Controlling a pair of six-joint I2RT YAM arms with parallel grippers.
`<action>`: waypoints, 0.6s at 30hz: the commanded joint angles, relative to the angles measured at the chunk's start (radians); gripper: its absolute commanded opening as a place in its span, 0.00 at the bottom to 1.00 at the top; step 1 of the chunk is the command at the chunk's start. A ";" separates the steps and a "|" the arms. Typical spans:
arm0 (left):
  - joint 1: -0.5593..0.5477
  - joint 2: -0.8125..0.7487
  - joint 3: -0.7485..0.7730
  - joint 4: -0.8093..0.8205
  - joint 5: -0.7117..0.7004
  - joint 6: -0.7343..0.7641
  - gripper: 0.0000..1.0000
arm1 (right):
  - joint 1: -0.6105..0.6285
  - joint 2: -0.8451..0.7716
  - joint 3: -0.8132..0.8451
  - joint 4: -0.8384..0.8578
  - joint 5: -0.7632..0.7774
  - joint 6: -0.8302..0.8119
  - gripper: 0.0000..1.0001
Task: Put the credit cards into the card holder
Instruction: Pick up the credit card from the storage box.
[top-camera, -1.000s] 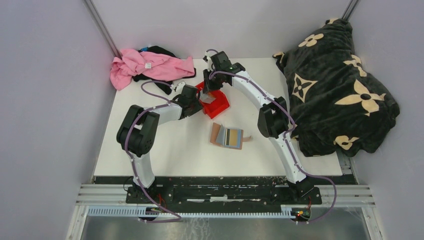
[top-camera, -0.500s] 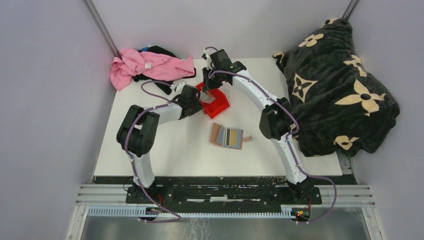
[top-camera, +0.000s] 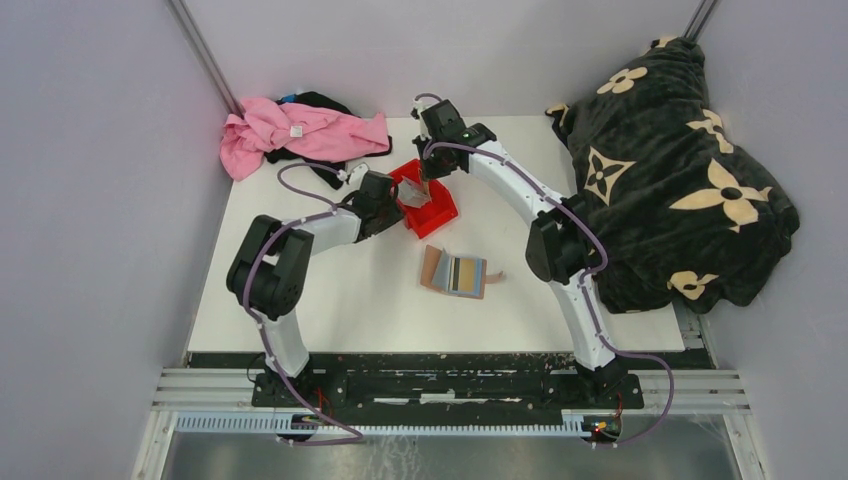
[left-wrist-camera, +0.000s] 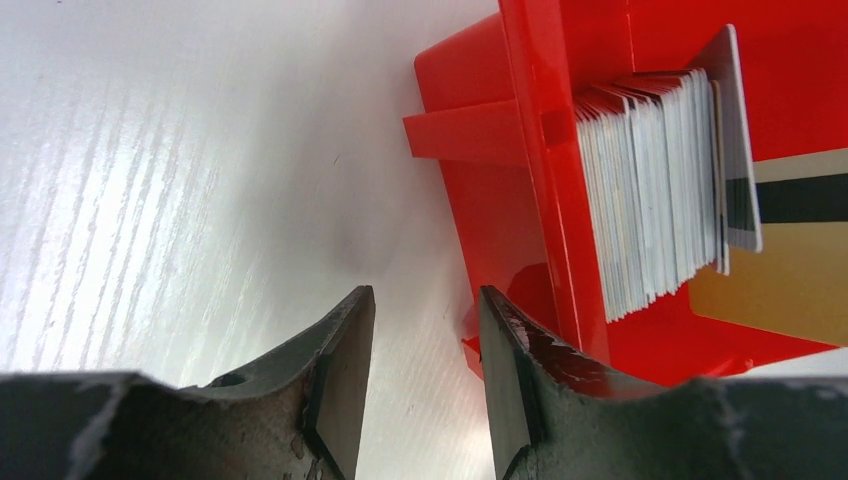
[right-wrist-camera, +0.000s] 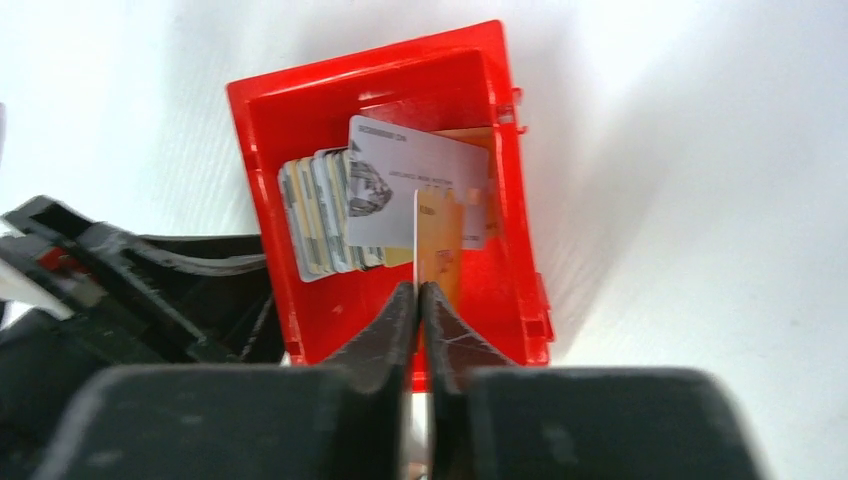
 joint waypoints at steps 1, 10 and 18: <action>-0.002 -0.097 -0.027 0.018 -0.050 0.000 0.51 | 0.011 -0.098 -0.013 0.026 0.101 -0.021 0.01; -0.002 -0.224 -0.083 0.004 -0.100 -0.002 0.51 | 0.013 -0.154 -0.038 0.005 0.169 -0.035 0.01; -0.003 -0.365 -0.152 0.051 -0.044 0.037 0.52 | 0.014 -0.323 -0.197 -0.029 0.068 -0.034 0.01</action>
